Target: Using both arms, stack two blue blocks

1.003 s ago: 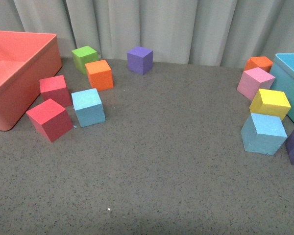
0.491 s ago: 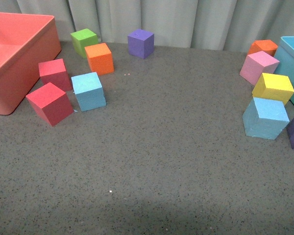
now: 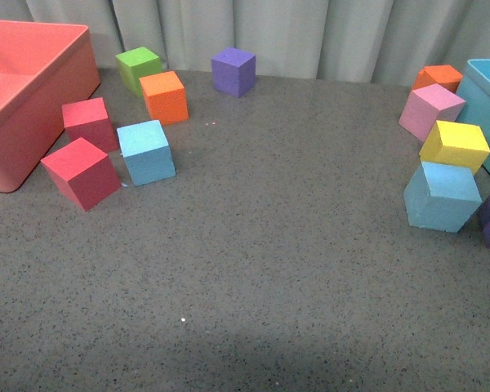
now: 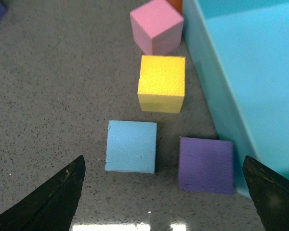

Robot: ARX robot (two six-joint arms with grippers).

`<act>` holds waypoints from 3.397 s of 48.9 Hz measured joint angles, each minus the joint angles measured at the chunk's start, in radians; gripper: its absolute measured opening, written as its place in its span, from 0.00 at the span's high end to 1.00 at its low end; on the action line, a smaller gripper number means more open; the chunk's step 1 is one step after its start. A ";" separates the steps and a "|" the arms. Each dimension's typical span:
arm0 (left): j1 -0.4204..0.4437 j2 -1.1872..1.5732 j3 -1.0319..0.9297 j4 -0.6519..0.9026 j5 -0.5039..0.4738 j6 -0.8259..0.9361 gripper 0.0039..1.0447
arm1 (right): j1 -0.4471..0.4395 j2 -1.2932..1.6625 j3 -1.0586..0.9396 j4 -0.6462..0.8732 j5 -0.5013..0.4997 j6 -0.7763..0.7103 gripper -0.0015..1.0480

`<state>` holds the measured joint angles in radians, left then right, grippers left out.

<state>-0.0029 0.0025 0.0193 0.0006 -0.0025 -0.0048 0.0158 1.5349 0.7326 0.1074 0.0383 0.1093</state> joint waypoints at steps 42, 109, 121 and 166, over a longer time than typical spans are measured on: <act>0.000 0.000 0.000 0.000 0.000 0.000 0.06 | 0.085 0.607 0.451 -0.330 0.038 0.131 0.14; 0.000 0.000 0.000 0.000 0.000 0.000 0.06 | 0.386 0.861 0.955 -0.577 -0.013 0.236 0.53; 0.000 0.000 0.000 0.000 0.000 0.000 0.06 | 0.386 0.806 0.900 -0.477 -0.023 0.259 0.13; 0.000 0.000 0.000 0.000 0.000 0.000 0.06 | 0.151 -0.040 -0.423 1.065 0.120 -0.109 0.99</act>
<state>-0.0029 0.0021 0.0193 0.0006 -0.0025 -0.0048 0.1673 1.4948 0.3096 1.1728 0.1581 0.0006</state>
